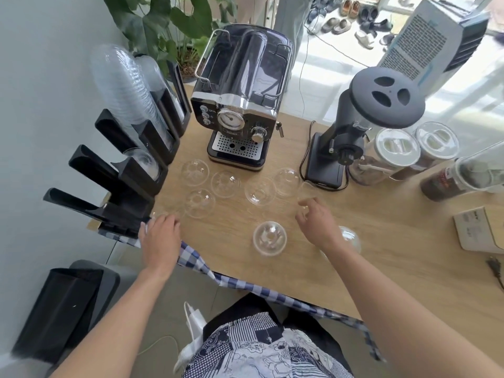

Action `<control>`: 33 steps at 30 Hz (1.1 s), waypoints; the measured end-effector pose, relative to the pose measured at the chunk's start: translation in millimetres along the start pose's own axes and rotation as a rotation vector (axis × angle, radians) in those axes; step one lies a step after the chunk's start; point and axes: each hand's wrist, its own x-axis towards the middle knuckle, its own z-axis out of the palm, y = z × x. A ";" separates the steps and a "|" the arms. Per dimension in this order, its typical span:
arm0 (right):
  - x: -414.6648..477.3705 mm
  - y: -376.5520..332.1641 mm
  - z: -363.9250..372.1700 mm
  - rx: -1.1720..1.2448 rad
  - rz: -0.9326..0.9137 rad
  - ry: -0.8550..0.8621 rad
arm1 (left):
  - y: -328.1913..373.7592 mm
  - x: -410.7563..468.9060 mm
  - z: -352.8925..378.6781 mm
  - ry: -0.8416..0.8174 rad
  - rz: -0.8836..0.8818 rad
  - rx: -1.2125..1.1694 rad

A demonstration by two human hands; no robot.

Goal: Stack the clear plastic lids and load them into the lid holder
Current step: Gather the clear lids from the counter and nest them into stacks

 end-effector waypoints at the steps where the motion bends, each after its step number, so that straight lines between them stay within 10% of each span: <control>1: -2.4 0.0 -0.6 0.052 -0.003 0.051 | 1.7 -0.1 -5.5 0.021 0.005 -0.040; 10: -35.1 -21.6 -15.4 0.733 0.209 0.114 | 48.3 -2.5 -60.3 0.018 0.274 -0.630; 19: -52.0 -3.0 31.7 0.969 0.531 -0.135 | 133.7 -34.5 -26.5 -0.633 -0.443 -1.504; 33: -56.1 -0.8 47.7 0.817 0.484 -0.037 | 157.8 -47.4 29.7 -0.711 -0.555 -1.326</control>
